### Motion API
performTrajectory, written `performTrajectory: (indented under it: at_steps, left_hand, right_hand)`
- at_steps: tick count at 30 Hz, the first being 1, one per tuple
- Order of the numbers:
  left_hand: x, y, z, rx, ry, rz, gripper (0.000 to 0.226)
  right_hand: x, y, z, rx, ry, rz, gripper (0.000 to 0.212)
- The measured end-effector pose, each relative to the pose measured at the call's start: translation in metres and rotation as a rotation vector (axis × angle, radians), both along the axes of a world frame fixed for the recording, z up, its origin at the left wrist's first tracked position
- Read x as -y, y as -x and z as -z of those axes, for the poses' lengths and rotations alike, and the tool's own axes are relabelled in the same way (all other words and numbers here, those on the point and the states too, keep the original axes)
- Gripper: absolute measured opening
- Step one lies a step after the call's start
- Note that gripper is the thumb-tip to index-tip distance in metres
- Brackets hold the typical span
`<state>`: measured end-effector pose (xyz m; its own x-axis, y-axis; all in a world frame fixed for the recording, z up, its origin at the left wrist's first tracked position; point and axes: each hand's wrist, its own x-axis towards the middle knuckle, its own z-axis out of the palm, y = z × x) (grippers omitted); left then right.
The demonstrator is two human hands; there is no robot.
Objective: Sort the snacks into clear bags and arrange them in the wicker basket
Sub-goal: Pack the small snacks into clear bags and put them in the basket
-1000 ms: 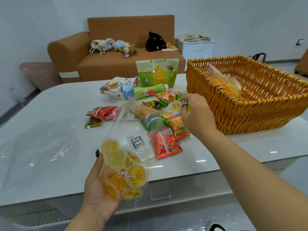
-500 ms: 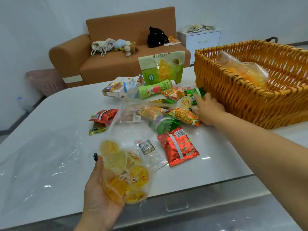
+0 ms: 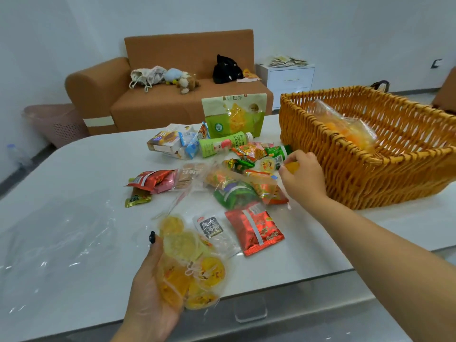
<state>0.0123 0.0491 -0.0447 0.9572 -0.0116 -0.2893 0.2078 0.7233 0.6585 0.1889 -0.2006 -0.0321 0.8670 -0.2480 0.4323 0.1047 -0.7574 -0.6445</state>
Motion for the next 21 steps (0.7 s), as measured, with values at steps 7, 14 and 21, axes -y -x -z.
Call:
performTrajectory:
  at_steps: [7, 14, 21]
  left_hand:
    - [0.001, 0.006, 0.001, -0.085, -0.08, -0.028, 0.063]
    - [0.006, 0.011, -0.002, -0.071, -0.126, -0.01, 0.068]
    - [0.004, 0.009, 0.0, -0.084, -0.098, -0.07, 0.061]
  right_hand:
    - [-0.03, 0.073, -0.146, -0.434, -0.372, -0.636, 0.008]
    - [-0.047, 0.099, -0.131, -1.106, 0.207, -1.125, 0.028]
    - [-0.024, 0.084, -0.134, -1.175, -0.021, -1.065, 0.025]
